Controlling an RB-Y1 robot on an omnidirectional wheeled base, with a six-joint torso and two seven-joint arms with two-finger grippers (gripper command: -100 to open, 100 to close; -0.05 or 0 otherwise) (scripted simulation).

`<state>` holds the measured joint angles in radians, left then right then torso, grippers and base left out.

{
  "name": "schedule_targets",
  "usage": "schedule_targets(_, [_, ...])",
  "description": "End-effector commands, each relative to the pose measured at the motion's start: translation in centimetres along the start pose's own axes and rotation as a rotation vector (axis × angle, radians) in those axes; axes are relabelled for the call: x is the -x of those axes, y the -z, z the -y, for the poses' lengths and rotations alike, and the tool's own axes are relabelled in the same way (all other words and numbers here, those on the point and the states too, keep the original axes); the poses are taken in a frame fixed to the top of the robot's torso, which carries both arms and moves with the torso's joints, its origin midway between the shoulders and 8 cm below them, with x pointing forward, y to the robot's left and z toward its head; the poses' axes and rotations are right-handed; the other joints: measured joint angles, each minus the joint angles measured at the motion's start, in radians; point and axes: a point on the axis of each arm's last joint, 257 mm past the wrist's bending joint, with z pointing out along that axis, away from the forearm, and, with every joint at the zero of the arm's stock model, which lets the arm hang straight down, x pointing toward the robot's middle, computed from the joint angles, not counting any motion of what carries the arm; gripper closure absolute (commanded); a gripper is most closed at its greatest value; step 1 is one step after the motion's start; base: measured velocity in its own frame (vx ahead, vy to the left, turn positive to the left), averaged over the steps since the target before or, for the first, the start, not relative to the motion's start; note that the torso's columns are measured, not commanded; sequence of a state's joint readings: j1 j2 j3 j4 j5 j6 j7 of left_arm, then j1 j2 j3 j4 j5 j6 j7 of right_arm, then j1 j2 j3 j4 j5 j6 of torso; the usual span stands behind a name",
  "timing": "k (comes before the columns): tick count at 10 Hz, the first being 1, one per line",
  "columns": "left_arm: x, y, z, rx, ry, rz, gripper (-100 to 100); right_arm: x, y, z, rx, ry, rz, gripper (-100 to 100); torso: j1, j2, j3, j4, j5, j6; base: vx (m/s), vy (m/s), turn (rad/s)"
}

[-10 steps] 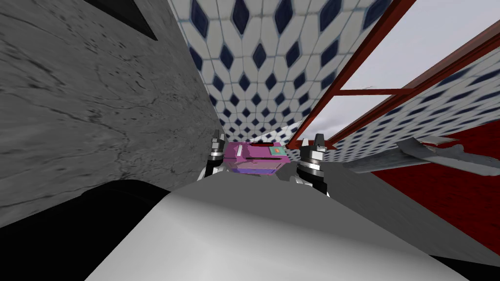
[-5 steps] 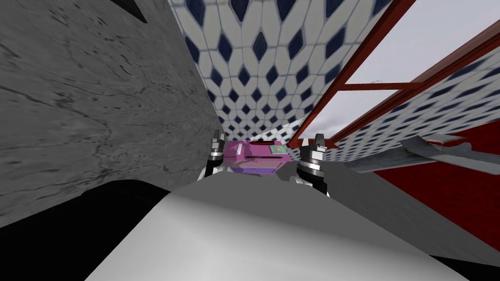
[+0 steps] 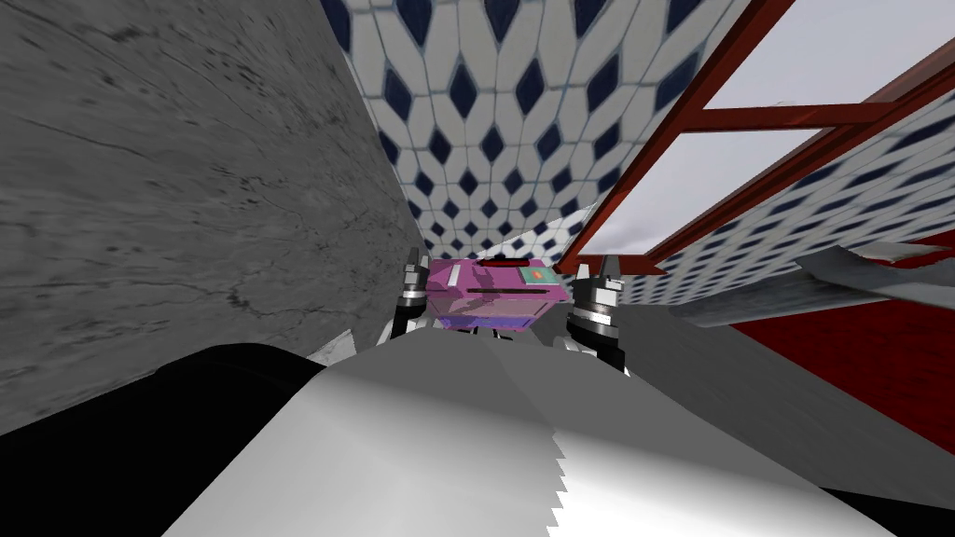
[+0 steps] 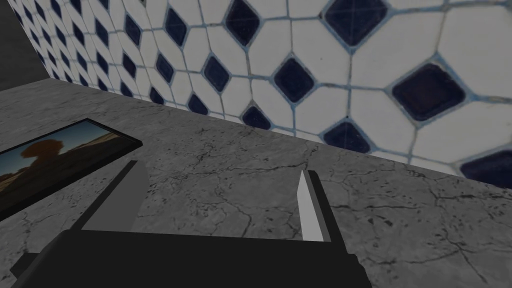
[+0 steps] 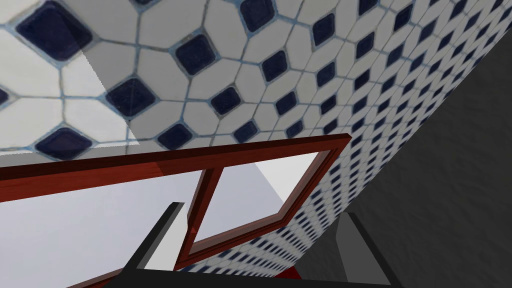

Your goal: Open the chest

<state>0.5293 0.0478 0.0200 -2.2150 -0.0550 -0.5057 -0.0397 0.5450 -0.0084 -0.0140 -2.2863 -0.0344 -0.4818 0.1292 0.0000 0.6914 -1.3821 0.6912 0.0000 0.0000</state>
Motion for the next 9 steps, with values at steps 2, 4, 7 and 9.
schedule_targets(2, [-0.6,0.7,-1.9,0.014,-0.031,-0.048,-100,0.0,0.0,0.0,-0.001,0.000,0.000,0,-0.002,0.043,-0.089,0.043,0.000,0.000,0.008,-0.046,0.011])
schedule_targets(4, [-0.9,1.3,-3.3,0.027,-0.045,-0.063,-100,0.0,0.0,0.0,-0.001,0.000,0.000,0,0.000,0.046,-0.094,0.047,0.000,0.000,0.004,-0.053,0.013])
schedule_targets(7, [-1.2,2.4,-5.7,0.047,-0.067,-0.082,-100,0.0,0.0,0.0,-0.001,0.000,0.000,0,0.000,0.046,-0.094,0.047,0.000,0.000,0.012,-0.061,0.015])
schedule_targets(9, [-1.3,3.2,-7.3,0.060,-0.084,-0.096,-100,0.0,0.0,0.0,-0.001,0.000,0.000,0,0.000,0.046,-0.094,0.047,0.000,0.000,0.017,-0.072,0.015])
